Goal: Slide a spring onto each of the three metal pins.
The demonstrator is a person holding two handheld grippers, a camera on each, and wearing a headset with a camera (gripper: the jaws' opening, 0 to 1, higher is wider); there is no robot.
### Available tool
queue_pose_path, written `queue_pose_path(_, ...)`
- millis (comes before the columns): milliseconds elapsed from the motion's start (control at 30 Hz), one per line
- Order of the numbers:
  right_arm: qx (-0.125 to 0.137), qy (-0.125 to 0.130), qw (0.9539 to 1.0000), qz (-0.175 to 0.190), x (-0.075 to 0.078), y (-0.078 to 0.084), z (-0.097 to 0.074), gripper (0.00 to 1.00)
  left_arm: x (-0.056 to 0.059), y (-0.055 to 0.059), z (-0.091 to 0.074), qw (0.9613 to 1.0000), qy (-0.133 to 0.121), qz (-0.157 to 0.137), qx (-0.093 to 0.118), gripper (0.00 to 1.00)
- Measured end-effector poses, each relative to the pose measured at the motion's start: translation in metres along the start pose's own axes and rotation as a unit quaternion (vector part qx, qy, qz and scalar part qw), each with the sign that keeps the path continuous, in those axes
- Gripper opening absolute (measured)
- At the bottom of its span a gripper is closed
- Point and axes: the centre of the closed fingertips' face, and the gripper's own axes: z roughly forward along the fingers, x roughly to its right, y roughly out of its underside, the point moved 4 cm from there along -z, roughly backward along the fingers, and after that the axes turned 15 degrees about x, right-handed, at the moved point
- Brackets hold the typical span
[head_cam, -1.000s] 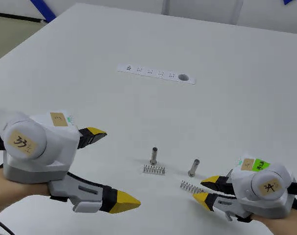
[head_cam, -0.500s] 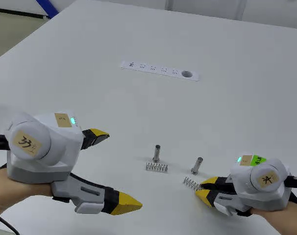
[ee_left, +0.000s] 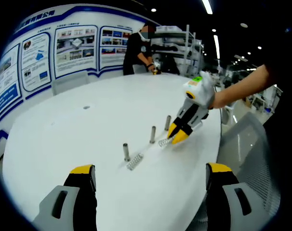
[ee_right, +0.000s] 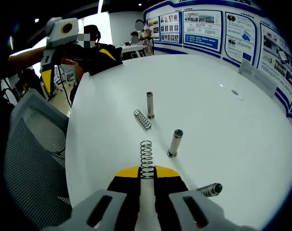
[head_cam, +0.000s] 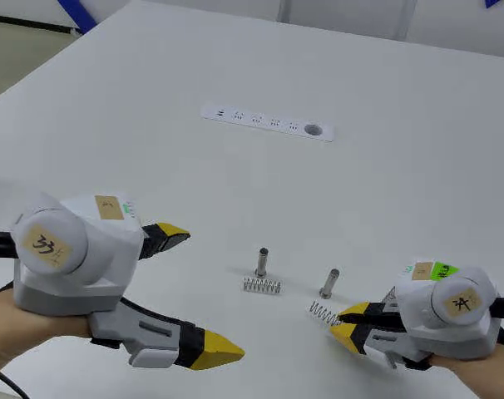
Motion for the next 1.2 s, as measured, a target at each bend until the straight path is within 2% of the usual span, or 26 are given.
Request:
queue_pose_path(133,0.029,-0.006,0.9995,0.005,-0.003,-0.020,-0.011,0.11,0.007,-0.004,0.008,0.9999,0.013,0.008,0.000,0.94)
queue_pose_path(367,0.048,-0.017,0.9982,-0.031,-0.013,-0.049,-0.023,0.11,0.023,-0.016,0.027,0.9987,0.044,0.021,0.013,0.91)
queue_pose_path(433,0.045,-0.025,0.9969,-0.060,-0.016,-0.056,-0.026,0.11,0.027,-0.024,0.032,0.9978,0.053,0.028,0.028,0.90)
queue_pose_path(500,0.043,-0.029,0.9960,-0.073,-0.018,-0.061,-0.029,0.11,0.030,-0.030,0.036,0.9970,0.062,0.028,0.038,0.87)
queue_pose_path(600,0.042,-0.040,0.9935,-0.098,-0.023,-0.070,-0.034,0.11,0.034,-0.036,0.042,0.9954,0.076,0.042,0.040,0.80)
queue_pose_path(700,0.029,-0.050,0.9878,-0.145,-0.028,-0.079,-0.040,0.11,0.041,-0.039,0.047,0.9936,0.098,0.044,0.036,0.76)
queue_pose_path(767,0.031,-0.056,0.9865,-0.150,-0.034,-0.085,-0.043,0.11,0.046,-0.041,0.050,0.9925,0.109,0.038,0.039,0.73)
queue_pose_path(900,0.035,-0.067,0.9835,-0.164,-0.044,-0.095,-0.046,0.11,0.053,-0.044,0.053,0.9911,0.117,0.048,0.043,0.63)
queue_pose_path(1000,0.038,-0.075,0.9811,-0.175,-0.052,-0.099,-0.047,0.11,0.059,-0.050,0.054,0.9882,0.134,0.048,0.056,0.53)
queue_pose_path(1100,0.038,-0.081,0.9781,-0.188,-0.058,-0.104,-0.047,0.11,0.062,-0.047,0.054,0.9859,0.149,0.064,0.042,0.42)
queue_pose_path(1133,0.037,-0.084,0.9770,-0.193,-0.061,-0.105,-0.047,0.11,0.061,-0.044,0.053,0.9851,0.151,0.077,0.031,0.40)
queue_pose_path(1200,0.033,-0.087,0.9750,-0.202,-0.063,-0.105,-0.047,0.11,0.062,-0.043,0.053,0.9849,0.152,0.077,0.030,0.38)
